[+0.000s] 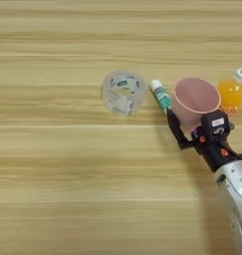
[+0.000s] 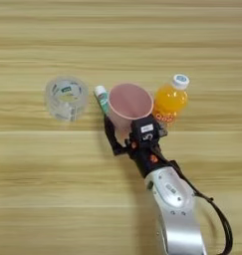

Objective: Move the objects on the table

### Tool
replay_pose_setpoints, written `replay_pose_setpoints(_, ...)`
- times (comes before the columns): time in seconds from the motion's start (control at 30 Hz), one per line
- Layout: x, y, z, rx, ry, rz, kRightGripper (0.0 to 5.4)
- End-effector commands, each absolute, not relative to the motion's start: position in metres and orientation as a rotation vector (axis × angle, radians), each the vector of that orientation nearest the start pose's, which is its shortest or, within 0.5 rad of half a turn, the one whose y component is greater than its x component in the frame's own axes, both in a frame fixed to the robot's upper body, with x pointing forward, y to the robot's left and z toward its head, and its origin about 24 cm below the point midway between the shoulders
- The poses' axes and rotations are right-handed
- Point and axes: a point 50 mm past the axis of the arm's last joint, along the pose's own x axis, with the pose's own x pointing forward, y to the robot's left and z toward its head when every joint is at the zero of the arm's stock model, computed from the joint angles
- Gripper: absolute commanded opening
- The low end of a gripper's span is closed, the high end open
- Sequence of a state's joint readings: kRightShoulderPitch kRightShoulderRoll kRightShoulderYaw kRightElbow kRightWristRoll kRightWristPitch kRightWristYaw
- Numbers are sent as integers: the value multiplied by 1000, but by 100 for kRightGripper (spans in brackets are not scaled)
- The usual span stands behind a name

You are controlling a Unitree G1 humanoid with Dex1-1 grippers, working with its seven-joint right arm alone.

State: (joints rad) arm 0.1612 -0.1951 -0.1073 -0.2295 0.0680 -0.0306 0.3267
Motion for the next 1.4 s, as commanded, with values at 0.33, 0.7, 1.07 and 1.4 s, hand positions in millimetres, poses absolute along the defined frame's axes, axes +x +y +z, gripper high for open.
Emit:
replay_pose_setpoints(0.33, 232, -221, 148, -245, -393, 102, 412)
replay_pose_setpoints(0.7, 224, -259, 179, -309, -472, -61, 412)
replay_pose_setpoints(1.07, 221, -291, 175, -306, -429, -202, 412)
replay_pose_setpoints(1.4, 230, -304, 149, -269, -308, -251, 412)
